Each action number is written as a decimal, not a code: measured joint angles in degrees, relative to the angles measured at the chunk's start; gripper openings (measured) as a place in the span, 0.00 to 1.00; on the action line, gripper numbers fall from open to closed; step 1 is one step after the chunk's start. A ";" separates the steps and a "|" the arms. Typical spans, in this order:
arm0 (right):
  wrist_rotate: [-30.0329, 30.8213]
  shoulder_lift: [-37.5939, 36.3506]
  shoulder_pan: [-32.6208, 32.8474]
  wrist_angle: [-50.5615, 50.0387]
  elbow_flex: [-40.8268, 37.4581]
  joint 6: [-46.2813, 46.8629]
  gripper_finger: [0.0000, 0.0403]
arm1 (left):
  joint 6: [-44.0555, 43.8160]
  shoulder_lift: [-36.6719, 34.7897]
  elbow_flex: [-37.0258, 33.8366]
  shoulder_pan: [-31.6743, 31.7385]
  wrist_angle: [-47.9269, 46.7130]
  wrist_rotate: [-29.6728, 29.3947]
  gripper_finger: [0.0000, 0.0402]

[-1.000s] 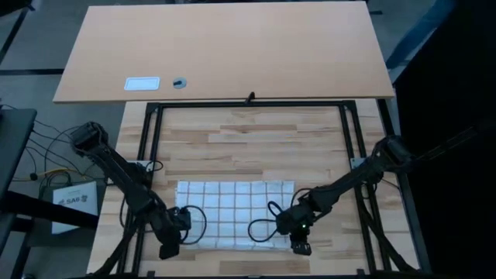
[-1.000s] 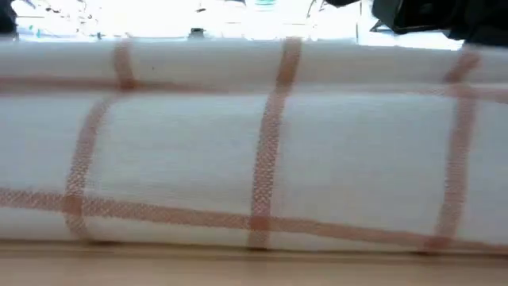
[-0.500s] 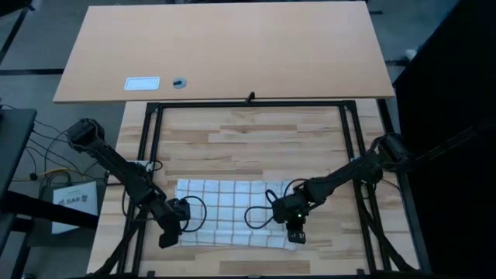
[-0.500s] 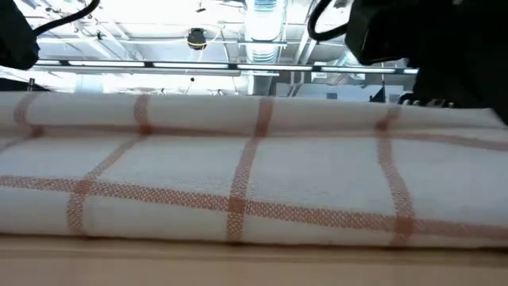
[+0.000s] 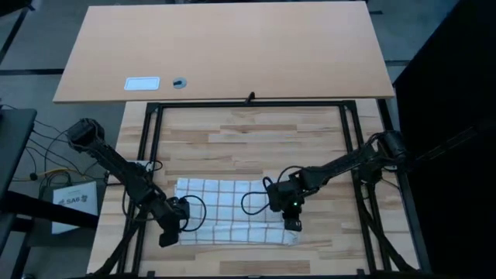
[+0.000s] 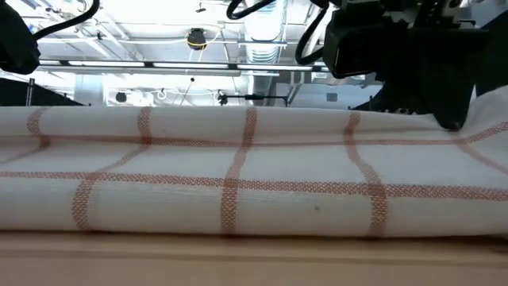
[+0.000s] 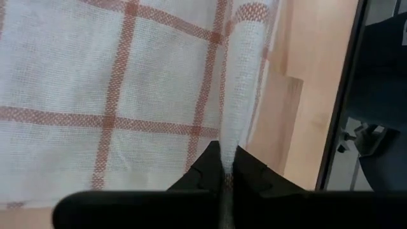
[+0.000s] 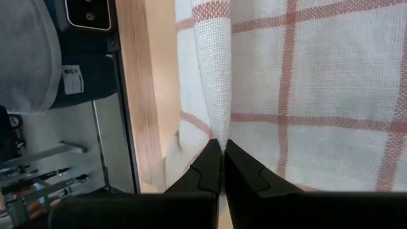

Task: Roll towel
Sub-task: Roll the white checkered towel

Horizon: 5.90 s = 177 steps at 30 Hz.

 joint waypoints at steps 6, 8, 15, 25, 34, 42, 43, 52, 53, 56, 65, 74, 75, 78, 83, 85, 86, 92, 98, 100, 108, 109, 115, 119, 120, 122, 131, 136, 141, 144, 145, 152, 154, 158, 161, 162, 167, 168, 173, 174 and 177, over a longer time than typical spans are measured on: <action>-0.23 0.01 -0.02 0.01 0.00 -0.69 0.00 | -1.29 0.00 0.02 0.00 -1.72 -1.59 0.00; -0.23 0.02 0.27 0.00 0.00 -0.84 0.00 | -1.87 0.00 0.02 0.00 -2.38 -2.49 0.00; -0.21 0.02 0.29 -0.03 0.00 -0.87 0.00 | -2.17 0.00 0.04 0.00 -2.50 -2.60 0.00; -0.21 0.02 -0.04 -1.28 0.00 -2.01 0.00 | -3.64 0.00 0.07 0.00 -2.60 -2.78 0.09; -0.23 0.02 -0.13 -1.69 0.00 -2.15 0.00 | -4.01 0.00 0.07 0.00 -2.74 -3.00 0.24; -0.39 0.02 -0.13 -1.66 0.00 -2.15 0.00 | -6.10 0.00 0.11 0.00 -9.44 -7.18 0.26; -0.45 0.02 -0.13 -1.66 0.00 -2.15 0.00 | -6.32 0.00 0.11 0.00 -10.30 -7.70 0.26; -0.60 0.02 -0.13 -1.64 0.00 -2.15 0.00 | -6.90 0.00 0.11 0.00 -11.56 -14.03 0.25; -0.60 0.02 -0.13 -1.64 0.00 -2.15 0.00 | -6.91 0.00 0.11 0.00 -11.56 -14.08 0.25; -0.60 0.02 -0.21 -1.64 0.00 -2.17 0.00 | -6.89 0.00 0.83 -0.13 -12.11 -14.08 0.25; 0.01 0.04 -1.73 -1.54 0.00 -4.73 0.00 | -8.03 -0.04 3.04 -1.99 -11.33 -13.73 0.25; -0.01 0.04 -1.92 -5.12 0.00 -6.24 0.00 | -13.42 -0.04 3.04 -5.18 -12.82 -14.13 0.25; 0.01 0.04 -1.95 -4.96 0.00 -6.24 0.00 | -13.96 -0.04 3.04 -5.36 -13.00 -14.39 0.25; -0.01 0.04 -1.99 -4.31 0.00 -6.34 0.00 | -14.62 -0.04 3.04 -5.62 -12.72 -14.82 0.25; -0.02 0.04 -2.79 -4.35 0.00 -7.15 0.00 | -14.62 -0.04 3.04 -5.64 -12.75 -15.07 0.25; -0.04 0.04 -3.58 -4.63 0.00 -7.26 0.00 | -14.77 -0.04 3.04 -5.64 -12.74 -15.13 0.25; -0.04 0.04 -4.01 -4.69 0.00 -7.24 0.00 | -14.95 -0.04 3.04 -5.64 -12.74 -15.15 0.25; -0.29 0.04 -5.77 -5.23 0.00 -7.26 0.00 | -15.16 -0.04 3.04 -5.79 -11.22 -15.22 0.25; -0.41 0.04 -5.70 -8.12 0.00 -7.45 0.00 | -14.97 -0.04 3.04 -5.79 -11.17 -15.22 0.25; -0.49 0.04 -5.68 -8.87 0.00 -6.20 0.02 | -14.60 -0.04 3.04 -5.79 -11.21 -15.21 0.25; 0.54 0.04 -5.85 -9.77 0.00 -4.05 0.25 | -13.64 -0.04 3.02 -5.79 -11.26 -15.95 0.25; 0.83 0.04 -5.99 -9.54 0.00 -4.63 0.29 | -13.31 -0.04 3.02 -5.79 -11.01 -15.97 0.25; 1.52 0.04 -6.60 -8.41 0.12 -5.44 0.45 | -9.26 0.13 3.58 -5.50 -8.48 -15.98 0.25; 2.77 0.04 -5.04 -8.03 1.18 -6.43 0.49 | -5.23 2.06 6.10 -3.86 -11.05 -15.96 0.25; 2.83 0.04 -4.37 -7.11 1.38 -6.50 0.49 | -3.65 2.97 6.81 -3.35 -11.99 -15.92 0.25; 3.47 0.04 -2.86 -4.72 1.46 -6.50 0.49 | -0.56 5.19 7.88 -1.97 -12.83 -15.44 0.25; 7.64 0.04 0.35 -3.56 1.46 -4.19 0.49 | 7.99 12.20 8.11 1.04 -12.45 -11.41 0.25; 7.65 0.04 1.10 -3.56 1.46 -3.15 0.48 | 9.46 12.17 8.13 1.07 -12.25 -11.18 0.22; 8.35 0.04 1.51 -3.54 1.46 -3.15 0.47 | 10.05 12.17 8.15 1.07 -12.23 -10.60 0.03; 8.52 0.04 1.49 -3.55 1.46 -3.15 0.46 | 9.68 12.17 8.15 1.07 -12.26 -10.59 0.01; 8.53 0.04 1.48 -3.56 1.46 -3.15 0.46 | 9.34 12.17 8.15 1.06 -12.26 -10.58 0.00; 8.55 0.04 1.38 -3.59 1.46 -3.13 0.45 | 5.50 12.17 8.86 1.06 -13.21 -11.48 0.04; 8.55 0.04 1.38 -3.61 1.46 -3.13 0.45 | 5.29 12.15 10.35 1.05 -14.22 -11.58 0.06; 8.55 0.04 1.38 -3.61 1.46 -3.13 0.45 | 6.53 12.13 12.72 1.12 -16.43 -13.01 0.14; 8.55 0.03 1.34 -3.61 1.46 -3.15 0.45 | 7.98 12.11 12.14 1.41 -16.81 -14.52 0.21; 8.55 0.02 1.34 -3.61 1.46 -3.15 0.45 | 8.08 12.09 11.36 1.61 -16.81 -14.54 0.23; 8.55 0.02 1.34 -3.61 1.46 -3.14 0.45 | 8.09 12.11 9.09 2.51 -15.02 -13.90 0.33; 8.55 0.02 1.34 -3.59 1.46 -3.13 0.45 | 8.63 12.11 9.08 2.73 -14.55 -13.87 0.34; 8.55 0.02 1.34 -3.61 1.46 -3.14 0.45 | 11.94 12.11 9.00 3.10 -9.59 -11.94 0.38; 8.55 0.02 1.34 -3.61 1.46 -3.15 0.45 | 12.62 12.11 8.84 3.10 -8.71 -10.94 0.39; 8.55 0.02 1.34 -3.61 1.46 -3.37 0.45 | 13.26 12.11 8.36 3.09 -8.93 -10.19 0.39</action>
